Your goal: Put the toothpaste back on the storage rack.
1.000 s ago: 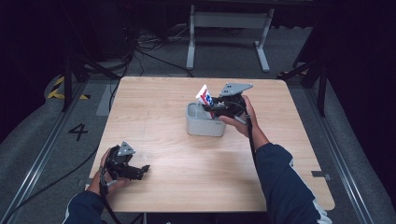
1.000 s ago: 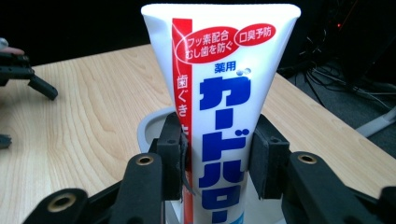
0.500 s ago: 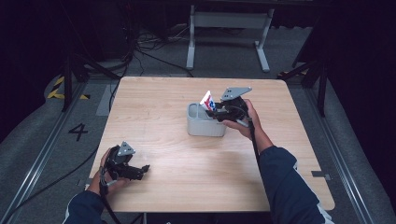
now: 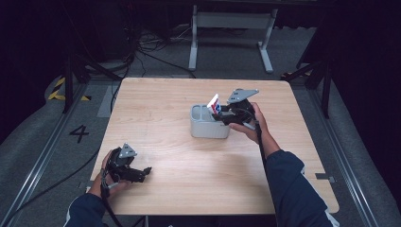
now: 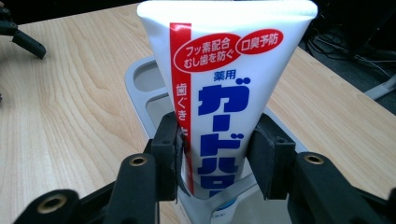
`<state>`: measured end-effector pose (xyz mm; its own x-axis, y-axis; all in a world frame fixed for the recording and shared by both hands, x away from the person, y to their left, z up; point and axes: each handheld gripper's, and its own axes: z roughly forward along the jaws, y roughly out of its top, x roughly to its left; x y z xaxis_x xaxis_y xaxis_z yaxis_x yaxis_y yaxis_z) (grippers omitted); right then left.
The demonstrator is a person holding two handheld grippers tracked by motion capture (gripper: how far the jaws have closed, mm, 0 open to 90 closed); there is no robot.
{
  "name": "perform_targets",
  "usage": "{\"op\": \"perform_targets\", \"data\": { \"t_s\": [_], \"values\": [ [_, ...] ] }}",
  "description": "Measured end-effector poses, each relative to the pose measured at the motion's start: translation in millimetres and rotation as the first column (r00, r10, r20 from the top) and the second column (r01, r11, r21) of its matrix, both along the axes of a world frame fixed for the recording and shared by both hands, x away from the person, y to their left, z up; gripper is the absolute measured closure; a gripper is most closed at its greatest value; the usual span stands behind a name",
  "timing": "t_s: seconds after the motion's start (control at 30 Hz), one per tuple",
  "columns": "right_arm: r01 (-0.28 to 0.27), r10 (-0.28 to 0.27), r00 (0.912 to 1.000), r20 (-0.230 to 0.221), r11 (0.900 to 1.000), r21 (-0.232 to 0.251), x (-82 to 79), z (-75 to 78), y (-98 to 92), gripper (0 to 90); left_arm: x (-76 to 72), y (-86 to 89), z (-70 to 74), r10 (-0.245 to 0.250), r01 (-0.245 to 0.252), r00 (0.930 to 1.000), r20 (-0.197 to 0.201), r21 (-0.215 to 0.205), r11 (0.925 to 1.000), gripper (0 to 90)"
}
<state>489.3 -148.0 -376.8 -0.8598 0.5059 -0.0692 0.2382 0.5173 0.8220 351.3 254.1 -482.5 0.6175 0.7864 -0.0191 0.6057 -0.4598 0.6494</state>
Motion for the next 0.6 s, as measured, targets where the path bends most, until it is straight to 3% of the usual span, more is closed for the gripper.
{"op": "perform_targets", "data": {
  "t_s": [0.6],
  "values": [
    [0.032, -0.032, 0.9994, 0.015, 0.999, 0.032, -6.9, 0.8, -14.9, 55.8, 0.5, -0.4, -0.2, -0.004, 0.004, 1.0000, 0.006, 0.003, 1.0000, 0.0]
  ]
}}
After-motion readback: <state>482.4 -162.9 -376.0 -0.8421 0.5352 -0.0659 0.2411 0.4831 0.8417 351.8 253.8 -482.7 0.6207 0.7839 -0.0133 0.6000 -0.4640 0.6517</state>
